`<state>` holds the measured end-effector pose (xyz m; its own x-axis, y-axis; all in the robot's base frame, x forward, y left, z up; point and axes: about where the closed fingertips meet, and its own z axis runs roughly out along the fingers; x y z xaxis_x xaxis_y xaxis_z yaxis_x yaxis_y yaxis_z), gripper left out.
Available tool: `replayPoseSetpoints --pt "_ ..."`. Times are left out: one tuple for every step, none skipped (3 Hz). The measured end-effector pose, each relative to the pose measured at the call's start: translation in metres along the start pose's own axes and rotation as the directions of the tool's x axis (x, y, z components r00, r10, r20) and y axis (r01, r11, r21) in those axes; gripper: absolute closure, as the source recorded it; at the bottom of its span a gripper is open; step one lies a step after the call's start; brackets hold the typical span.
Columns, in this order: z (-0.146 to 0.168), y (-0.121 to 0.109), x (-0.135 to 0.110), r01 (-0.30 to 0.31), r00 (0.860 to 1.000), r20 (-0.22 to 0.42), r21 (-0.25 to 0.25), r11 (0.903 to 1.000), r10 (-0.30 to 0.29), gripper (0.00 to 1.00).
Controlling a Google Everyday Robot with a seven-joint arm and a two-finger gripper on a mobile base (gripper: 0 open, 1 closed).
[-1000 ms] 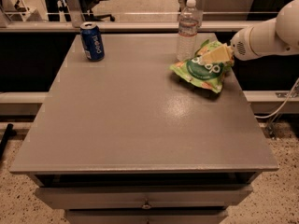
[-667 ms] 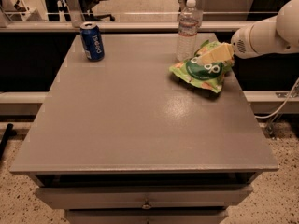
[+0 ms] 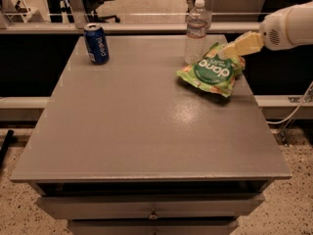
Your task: Move green rice chip bag near water bottle
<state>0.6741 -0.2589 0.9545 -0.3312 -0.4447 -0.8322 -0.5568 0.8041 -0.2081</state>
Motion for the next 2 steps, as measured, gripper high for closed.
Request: replayPoseSetpoints --pt "-0.071 0.010 -0.027 0.121 0.990 0.082 -0.072 0.9900 -0.116 0.00" --pt "-0.077 0.022 -0.020 0.204 0.978 0.063 -0.124 0.9711 -0.197 0.00"
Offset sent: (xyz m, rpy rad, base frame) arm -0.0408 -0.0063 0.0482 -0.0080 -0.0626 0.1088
